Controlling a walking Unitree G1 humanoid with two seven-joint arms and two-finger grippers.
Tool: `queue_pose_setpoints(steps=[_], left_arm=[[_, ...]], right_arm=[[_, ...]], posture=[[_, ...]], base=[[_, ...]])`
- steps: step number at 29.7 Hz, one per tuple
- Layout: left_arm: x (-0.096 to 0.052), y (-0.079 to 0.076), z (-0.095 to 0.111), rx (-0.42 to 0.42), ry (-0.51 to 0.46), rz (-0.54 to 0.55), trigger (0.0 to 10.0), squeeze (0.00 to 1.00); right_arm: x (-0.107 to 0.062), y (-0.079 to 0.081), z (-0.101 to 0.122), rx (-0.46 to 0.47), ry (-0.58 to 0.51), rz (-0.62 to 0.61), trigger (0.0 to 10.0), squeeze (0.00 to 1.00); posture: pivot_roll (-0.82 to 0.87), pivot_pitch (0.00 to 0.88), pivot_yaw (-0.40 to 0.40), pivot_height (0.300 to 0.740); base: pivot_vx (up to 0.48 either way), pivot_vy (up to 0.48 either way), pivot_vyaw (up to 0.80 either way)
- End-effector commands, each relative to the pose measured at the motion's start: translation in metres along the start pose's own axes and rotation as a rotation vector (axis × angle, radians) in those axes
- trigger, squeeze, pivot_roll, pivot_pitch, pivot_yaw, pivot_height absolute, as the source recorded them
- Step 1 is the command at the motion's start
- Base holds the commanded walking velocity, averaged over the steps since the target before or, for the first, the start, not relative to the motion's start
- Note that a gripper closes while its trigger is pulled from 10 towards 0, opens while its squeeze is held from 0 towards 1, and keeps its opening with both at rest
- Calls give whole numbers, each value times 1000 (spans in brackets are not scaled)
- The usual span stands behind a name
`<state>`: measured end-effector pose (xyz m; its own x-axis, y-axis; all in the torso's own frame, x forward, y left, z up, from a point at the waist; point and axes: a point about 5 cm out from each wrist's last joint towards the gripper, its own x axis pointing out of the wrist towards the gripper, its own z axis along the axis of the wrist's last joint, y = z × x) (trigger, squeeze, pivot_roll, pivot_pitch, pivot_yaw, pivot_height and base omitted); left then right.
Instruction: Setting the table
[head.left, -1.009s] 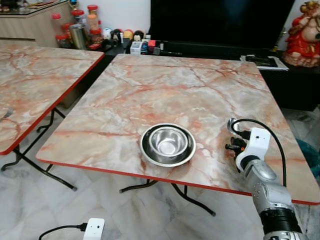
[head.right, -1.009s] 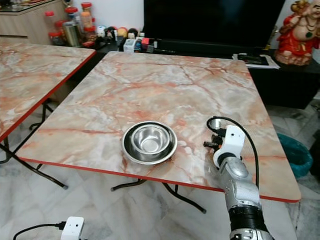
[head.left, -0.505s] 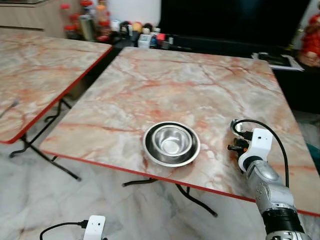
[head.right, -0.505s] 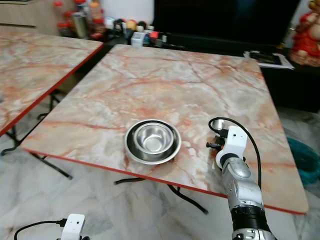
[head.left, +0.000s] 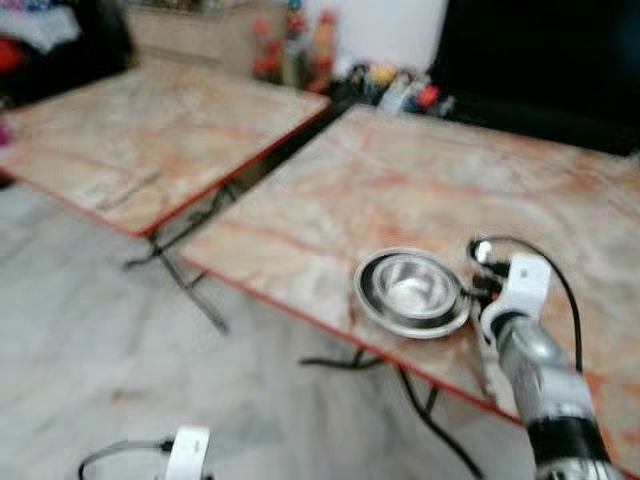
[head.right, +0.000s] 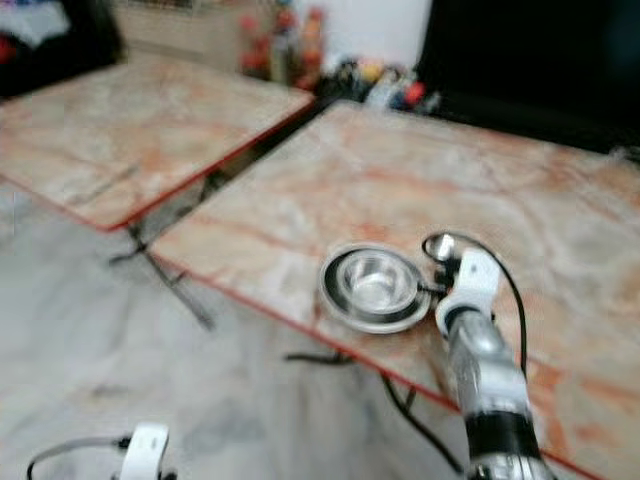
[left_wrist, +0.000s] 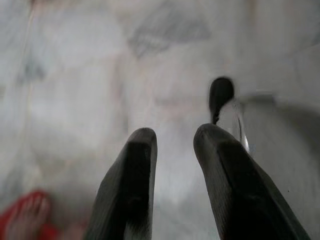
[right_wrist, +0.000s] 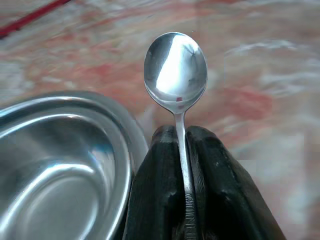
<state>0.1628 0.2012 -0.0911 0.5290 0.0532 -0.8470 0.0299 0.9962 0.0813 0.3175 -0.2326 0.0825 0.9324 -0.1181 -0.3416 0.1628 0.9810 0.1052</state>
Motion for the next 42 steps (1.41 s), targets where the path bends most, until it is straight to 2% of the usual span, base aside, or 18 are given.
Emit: queue_pose_setpoints(steps=[1, 7, 17, 22, 28, 35, 42], left_arm=[[1, -1, 7, 12, -16, -2, 10000, 0], [1, -1, 7, 8, -17, -2, 10000, 0], [1, -1, 6, -2, -19, -3, 10000, 0], [1, -2, 6, -1, -18, -6, 10000, 0], [1, -1, 6, 4, -16, -9, 10000, 0], [1, -2, 5, 4, -16, -12, 10000, 0], [1, -3, 5, 6, -14, -17, 10000, 0]], right_arm=[[1, -2, 2, 13, 0, -16, 10000, 0], [1, -4, 3, 12, 3, -30, 10000, 0], [2, -18, 3, 14, 16, -143, 10000, 0], [0, -23, -4, 22, 78, -229, 10000, 0], [-4, -7, -9, 124, 140, -225, 10000, 0], [-12, 7, 2, 146, 154, -193, 10000, 0], [-20, 13, -2, 159, 186, -204, 10000, 0]], posture=[[1, 0, -3, 736], [2, 0, -6, 736], [1, 0, -7, 736], [1, 0, -8, 736], [-13, 0, -5, 736], [-24, 0, -12, 736], [-30, 0, -14, 736]], base=[[0, 0, 0], [0, 0, 0], [0, 0, 0], [0, 0, 0], [0, 0, 0], [0, 0, 0], [0, 0, 0]])
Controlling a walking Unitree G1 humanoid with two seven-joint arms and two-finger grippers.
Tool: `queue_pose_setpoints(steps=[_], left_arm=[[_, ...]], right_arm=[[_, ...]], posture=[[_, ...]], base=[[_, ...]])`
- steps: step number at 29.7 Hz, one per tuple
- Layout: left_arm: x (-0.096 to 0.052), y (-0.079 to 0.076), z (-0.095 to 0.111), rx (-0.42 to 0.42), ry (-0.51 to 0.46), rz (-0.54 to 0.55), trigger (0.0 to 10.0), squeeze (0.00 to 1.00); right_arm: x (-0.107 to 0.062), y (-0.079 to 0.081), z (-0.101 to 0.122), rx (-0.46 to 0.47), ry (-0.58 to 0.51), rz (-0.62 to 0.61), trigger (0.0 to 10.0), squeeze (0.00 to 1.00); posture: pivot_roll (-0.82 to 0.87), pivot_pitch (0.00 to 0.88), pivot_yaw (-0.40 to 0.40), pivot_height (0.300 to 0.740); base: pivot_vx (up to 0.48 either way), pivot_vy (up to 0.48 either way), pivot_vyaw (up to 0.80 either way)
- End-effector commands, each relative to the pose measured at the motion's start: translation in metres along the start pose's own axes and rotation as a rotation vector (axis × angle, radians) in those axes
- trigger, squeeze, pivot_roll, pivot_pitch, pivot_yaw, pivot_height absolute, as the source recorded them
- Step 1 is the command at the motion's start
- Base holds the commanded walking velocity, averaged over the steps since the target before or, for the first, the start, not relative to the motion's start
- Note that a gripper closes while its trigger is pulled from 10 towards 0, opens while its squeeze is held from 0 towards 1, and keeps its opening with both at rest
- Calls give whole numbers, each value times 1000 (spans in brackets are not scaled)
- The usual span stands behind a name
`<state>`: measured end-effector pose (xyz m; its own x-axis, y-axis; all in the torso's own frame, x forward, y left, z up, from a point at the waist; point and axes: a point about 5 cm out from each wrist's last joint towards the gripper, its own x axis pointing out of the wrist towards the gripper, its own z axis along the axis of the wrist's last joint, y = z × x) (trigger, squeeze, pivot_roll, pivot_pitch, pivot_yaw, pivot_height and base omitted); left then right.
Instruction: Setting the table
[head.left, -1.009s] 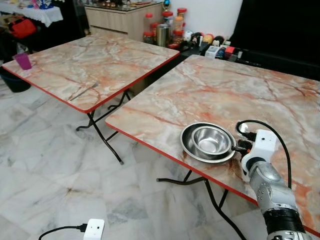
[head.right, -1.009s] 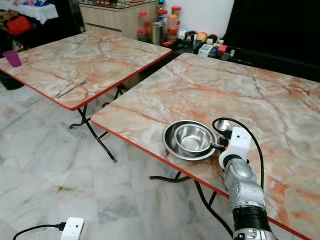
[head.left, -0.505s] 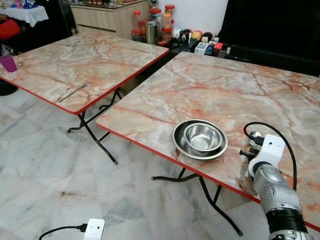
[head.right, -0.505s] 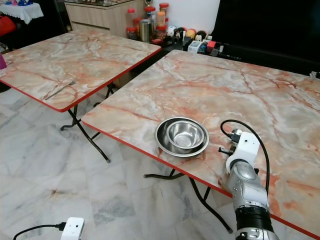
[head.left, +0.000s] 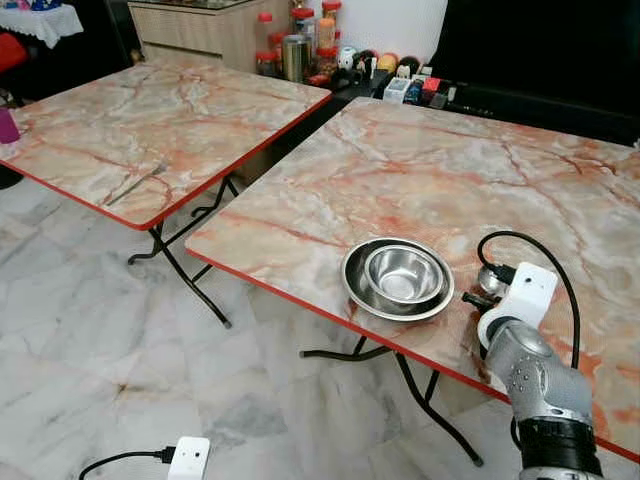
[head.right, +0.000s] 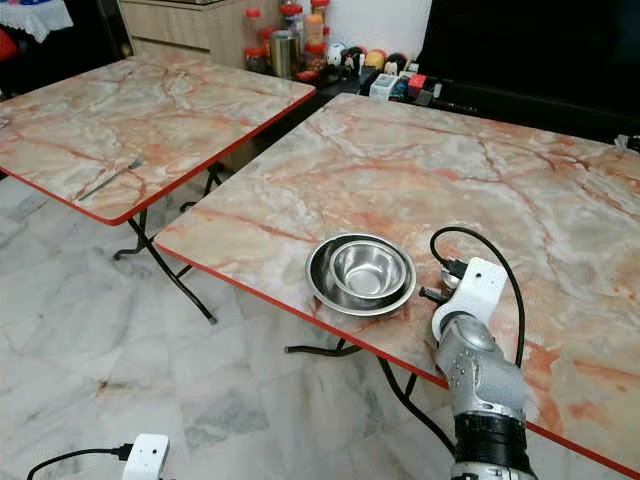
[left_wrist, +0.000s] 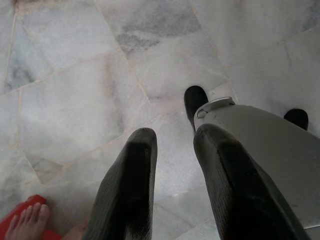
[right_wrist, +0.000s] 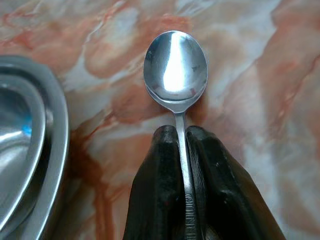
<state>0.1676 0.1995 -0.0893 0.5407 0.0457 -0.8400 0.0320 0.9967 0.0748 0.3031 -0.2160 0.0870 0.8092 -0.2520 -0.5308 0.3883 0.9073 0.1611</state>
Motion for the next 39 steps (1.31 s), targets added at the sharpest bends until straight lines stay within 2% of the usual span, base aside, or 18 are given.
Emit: queue_pose_setpoints(steps=[1, 7, 12, 14, 15, 16, 22, 39], left_arm=[[0, -2, 0, 8, 0, -11, 10000, 0], [0, -2, 0, 5, -1, -10, 10000, 0], [0, -3, 0, 0, -2, -8, 10000, 0], [0, -3, 0, -1, -1, -6, 10000, 0], [0, -2, 0, -2, -1, -5, 10000, 0], [0, -2, 0, -2, -1, -4, 10000, 0], [0, -3, 1, -5, -2, -3, 10000, 0], [0, -3, 1, -11, -3, -1, 10000, 0]], right_arm=[[-3, -4, -1, 7, 8, -26, 10000, 0], [-1, -16, -11, 38, 53, -108, 10000, 0], [0, -18, -14, 78, 69, -132, 10000, 0], [1, -15, -12, 116, 63, -121, 10000, 0], [1, -9, -6, 177, 37, -85, 10000, 0], [1, -7, -4, 194, 28, -72, 10000, 0], [-1, 2, -2, 170, 31, -25, 10000, 0], [-1, 12, 0, 205, 35, 46, 10000, 0]], posture=[[-30, 0, -15, 736], [-30, 0, -20, 736], [-25, 0, -21, 736], [-25, 0, -21, 736], [-23, 1, -22, 736], [-23, 1, -22, 736], [-23, 5, -23, 736], [-19, 7, -28, 736]], base=[[0, 0, 0], [0, 0, 0], [0, 0, 0], [0, 0, 0], [0, 0, 0], [0, 0, 0], [0, 0, 0], [0, 0, 0]])
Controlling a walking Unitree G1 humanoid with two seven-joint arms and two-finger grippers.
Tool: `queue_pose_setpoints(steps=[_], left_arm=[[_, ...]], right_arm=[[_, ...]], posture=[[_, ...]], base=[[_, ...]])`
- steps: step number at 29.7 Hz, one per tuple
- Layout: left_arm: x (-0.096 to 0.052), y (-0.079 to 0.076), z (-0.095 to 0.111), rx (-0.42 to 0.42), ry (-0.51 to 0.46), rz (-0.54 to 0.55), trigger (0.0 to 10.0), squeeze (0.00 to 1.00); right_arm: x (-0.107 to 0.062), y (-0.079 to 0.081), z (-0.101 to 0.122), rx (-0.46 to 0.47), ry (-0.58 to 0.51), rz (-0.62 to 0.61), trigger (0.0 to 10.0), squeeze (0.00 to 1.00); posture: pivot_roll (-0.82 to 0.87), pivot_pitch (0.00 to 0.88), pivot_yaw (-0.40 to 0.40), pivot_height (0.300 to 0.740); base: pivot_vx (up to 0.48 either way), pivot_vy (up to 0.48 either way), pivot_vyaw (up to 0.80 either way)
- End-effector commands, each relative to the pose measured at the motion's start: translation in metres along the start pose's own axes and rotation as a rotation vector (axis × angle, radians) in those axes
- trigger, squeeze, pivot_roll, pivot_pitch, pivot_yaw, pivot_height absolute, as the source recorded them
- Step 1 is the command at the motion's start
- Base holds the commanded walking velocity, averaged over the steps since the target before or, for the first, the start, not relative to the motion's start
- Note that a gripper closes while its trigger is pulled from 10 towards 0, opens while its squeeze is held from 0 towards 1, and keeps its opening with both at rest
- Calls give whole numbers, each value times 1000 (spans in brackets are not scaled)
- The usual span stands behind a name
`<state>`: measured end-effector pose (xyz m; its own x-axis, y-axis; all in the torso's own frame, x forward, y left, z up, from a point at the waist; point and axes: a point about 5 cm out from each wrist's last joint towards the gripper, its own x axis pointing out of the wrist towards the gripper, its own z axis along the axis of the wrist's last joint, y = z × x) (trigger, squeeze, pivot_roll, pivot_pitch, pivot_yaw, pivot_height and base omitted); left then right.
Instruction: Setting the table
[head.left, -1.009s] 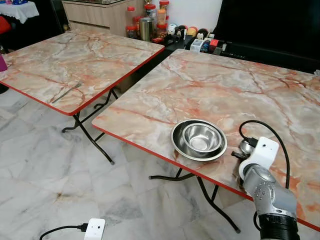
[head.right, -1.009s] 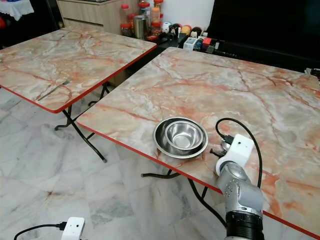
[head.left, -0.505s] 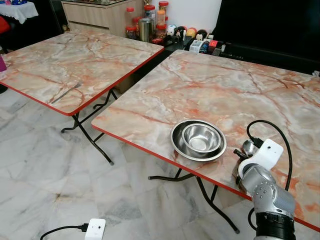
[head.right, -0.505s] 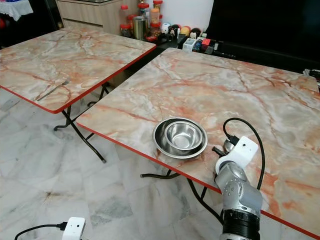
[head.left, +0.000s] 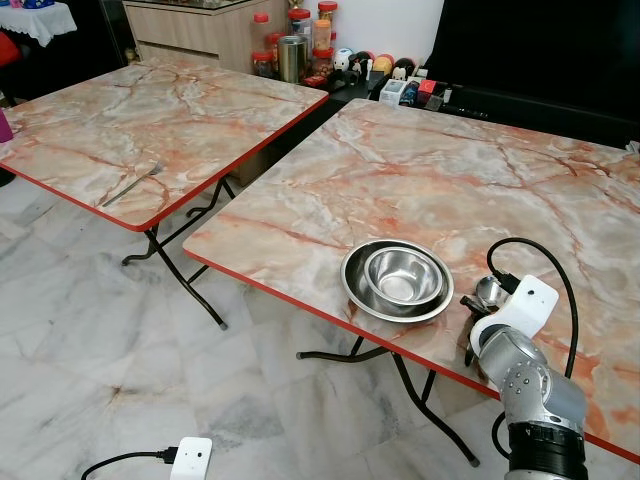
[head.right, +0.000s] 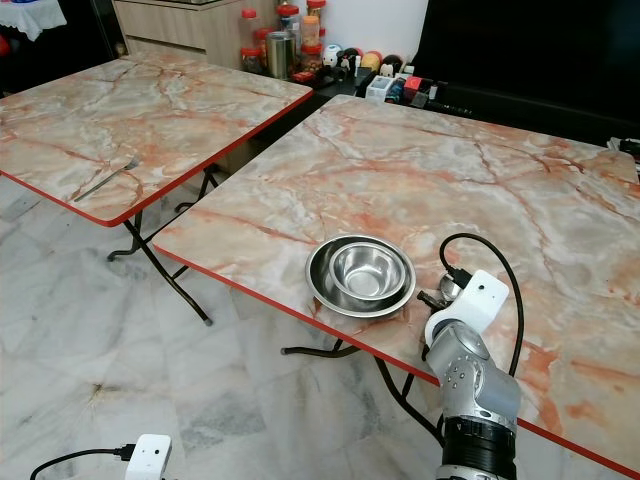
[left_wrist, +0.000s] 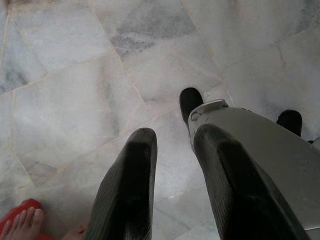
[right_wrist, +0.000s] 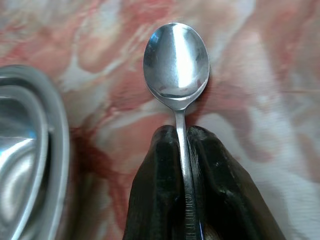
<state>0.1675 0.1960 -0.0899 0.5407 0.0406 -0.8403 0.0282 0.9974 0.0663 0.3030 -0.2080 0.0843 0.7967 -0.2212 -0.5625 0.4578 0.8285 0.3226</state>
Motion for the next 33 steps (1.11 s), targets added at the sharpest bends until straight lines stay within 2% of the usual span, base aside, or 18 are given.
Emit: queue_pose_setpoints(steps=[1, 6, 13, 16, 26, 27, 28, 29, 30, 33], left_arm=[[0, 0, 1, -4, -3, 4, 10000, 0], [0, 0, 1, -4, -3, 3, 10000, 0], [0, 0, 1, -5, -3, 4, 10000, 0], [0, 0, 1, -5, -2, 5, 10000, 0], [0, 1, 0, -2, 0, 5, 10000, 0], [0, 1, 0, -1, 0, 4, 10000, 0], [0, 1, 0, -1, 0, 4, 10000, 0], [0, 1, 0, -1, 0, 5, 10000, 0], [0, 1, 1, 0, 0, 5, 10000, 0], [0, 1, 1, -1, 0, 5, 10000, 0]], right_arm=[[-1, 8, 5, 12, -7, 48, 10000, 0], [-1, 14, 0, -9, 9, 101, 10000, 0], [3, 10, -5, -16, 26, 90, 10000, 0], [9, 2, -6, -19, 34, 61, 10000, 0], [10, 0, -10, -20, 41, 59, 10000, 0], [9, 1, -10, -21, 40, 60, 10000, 196], [9, 1, -10, -21, 40, 60, 10000, 196], [10, 1, -10, -22, 39, 61, 10000, 894], [10, 1, -10, -24, 37, 62, 10000, 933], [11, 1, -10, -24, 35, 64, 10000, 918]], posture=[[-19, 7, -28, 736], [-18, 8, -29, 736], [-18, 8, -29, 736], [-18, 8, -29, 736], [-10, 10, -27, 736], [-10, 10, -27, 736], [-10, 10, -27, 736], [-10, 10, -27, 736], [-11, 11, -26, 736], [-11, 11, -26, 736]], base=[[0, 0, 0], [0, 0, 0], [0, 0, 0], [0, 0, 0], [0, 0, 0], [0, 0, 0], [0, 0, 0], [0, 0, 0], [0, 0, 0], [0, 0, 0]])
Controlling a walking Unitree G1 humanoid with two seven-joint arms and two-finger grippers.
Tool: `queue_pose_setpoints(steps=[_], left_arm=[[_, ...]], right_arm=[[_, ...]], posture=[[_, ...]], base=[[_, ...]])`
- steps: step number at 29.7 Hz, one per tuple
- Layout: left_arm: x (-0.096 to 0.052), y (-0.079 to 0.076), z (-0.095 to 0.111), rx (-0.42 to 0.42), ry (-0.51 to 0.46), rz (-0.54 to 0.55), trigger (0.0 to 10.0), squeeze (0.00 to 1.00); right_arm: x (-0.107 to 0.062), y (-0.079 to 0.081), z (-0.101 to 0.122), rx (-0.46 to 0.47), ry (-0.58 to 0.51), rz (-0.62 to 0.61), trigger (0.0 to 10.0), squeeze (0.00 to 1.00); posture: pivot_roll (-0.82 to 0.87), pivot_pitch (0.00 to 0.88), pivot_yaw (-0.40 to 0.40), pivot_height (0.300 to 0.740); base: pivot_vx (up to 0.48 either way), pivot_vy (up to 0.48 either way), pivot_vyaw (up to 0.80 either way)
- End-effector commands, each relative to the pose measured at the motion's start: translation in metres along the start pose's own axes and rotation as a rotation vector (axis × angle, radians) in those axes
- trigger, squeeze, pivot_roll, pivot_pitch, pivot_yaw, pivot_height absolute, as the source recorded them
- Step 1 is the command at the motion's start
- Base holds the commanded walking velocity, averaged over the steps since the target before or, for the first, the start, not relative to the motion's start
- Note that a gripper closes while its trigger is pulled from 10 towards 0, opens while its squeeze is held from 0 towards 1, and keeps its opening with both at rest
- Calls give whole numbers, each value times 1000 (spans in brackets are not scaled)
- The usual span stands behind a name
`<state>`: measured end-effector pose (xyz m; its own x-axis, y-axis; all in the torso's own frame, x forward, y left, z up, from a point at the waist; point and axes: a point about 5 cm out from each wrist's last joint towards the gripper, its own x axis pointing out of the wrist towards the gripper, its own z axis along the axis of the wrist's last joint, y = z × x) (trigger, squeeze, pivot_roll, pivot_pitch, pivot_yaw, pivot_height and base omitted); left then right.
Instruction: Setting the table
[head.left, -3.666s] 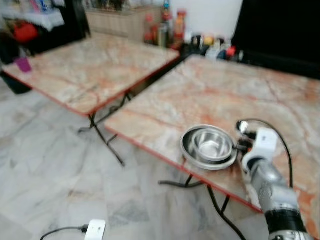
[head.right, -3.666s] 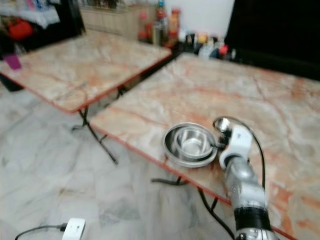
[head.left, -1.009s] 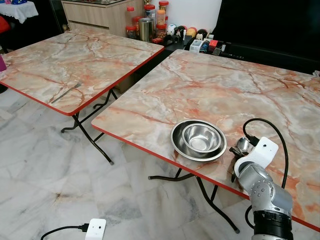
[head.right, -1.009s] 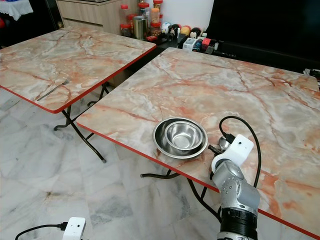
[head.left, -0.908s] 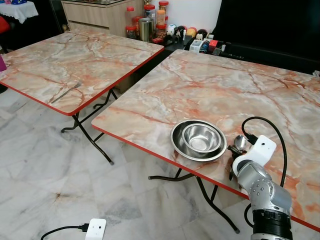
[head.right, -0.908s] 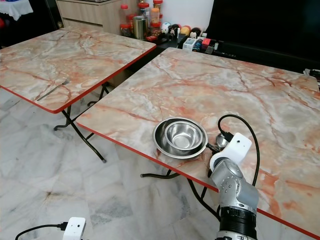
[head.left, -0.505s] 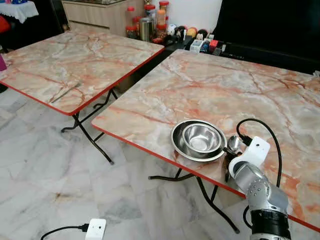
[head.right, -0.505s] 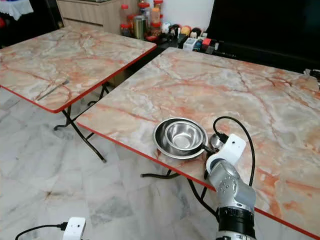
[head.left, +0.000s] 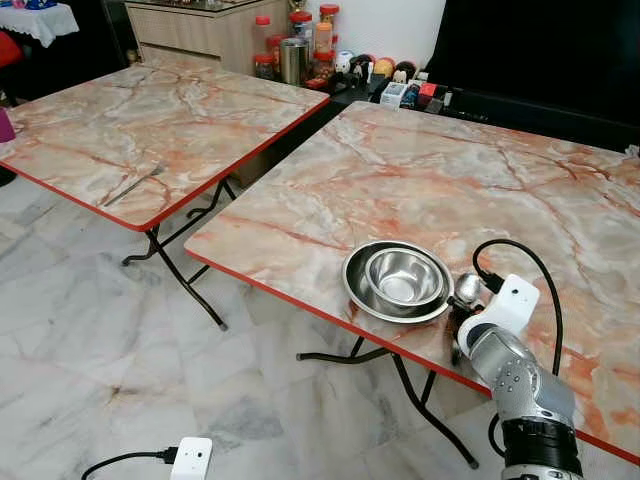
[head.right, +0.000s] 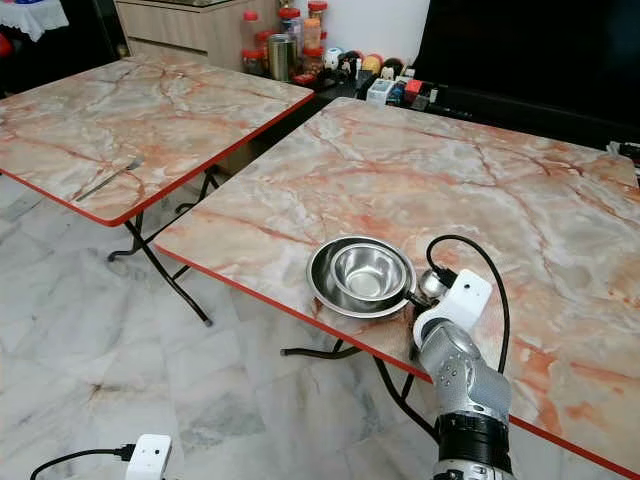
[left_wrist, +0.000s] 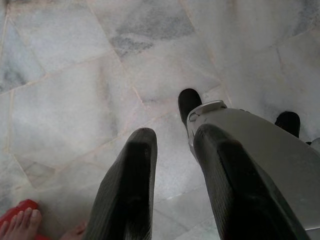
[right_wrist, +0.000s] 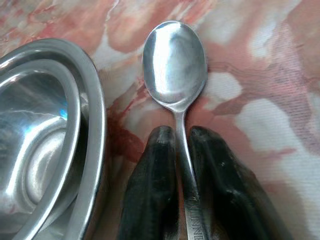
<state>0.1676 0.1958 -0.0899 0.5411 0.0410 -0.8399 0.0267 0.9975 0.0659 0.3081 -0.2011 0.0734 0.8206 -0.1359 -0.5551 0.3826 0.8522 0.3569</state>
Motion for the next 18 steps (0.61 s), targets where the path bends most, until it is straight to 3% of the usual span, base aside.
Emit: queue_pose_setpoints(steps=[1, 7, 8, 9, 18], left_arm=[[0, 1, 0, 1, 0, 5, 10000, 0], [0, 1, 0, 1, 1, 6, 10000, 0], [0, 1, 0, 1, 0, 6, 10000, 0], [0, 1, 0, 1, 0, 6, 10000, 0], [0, 1, 0, 2, -1, 5, 10000, 0]], right_arm=[[2, -4, 0, -6, 8, -20, 10000, 918], [2, -2, 2, -1, 1, -14, 10000, 914], [1, -2, 3, 2, -3, -13, 10000, 310], [1, -1, 4, 3, -5, -13, 10000, 0], [2, -6, 8, 10, -30, -37, 10000, 0]], posture=[[-11, 11, -26, 736], [-10, 10, -26, 736], [-10, 8, -27, 736], [-10, 8, -27, 736], [-10, 6, -26, 736]], base=[[0, 0, 0], [0, 0, 0], [0, 0, 0], [0, 0, 0], [0, 0, 0]])
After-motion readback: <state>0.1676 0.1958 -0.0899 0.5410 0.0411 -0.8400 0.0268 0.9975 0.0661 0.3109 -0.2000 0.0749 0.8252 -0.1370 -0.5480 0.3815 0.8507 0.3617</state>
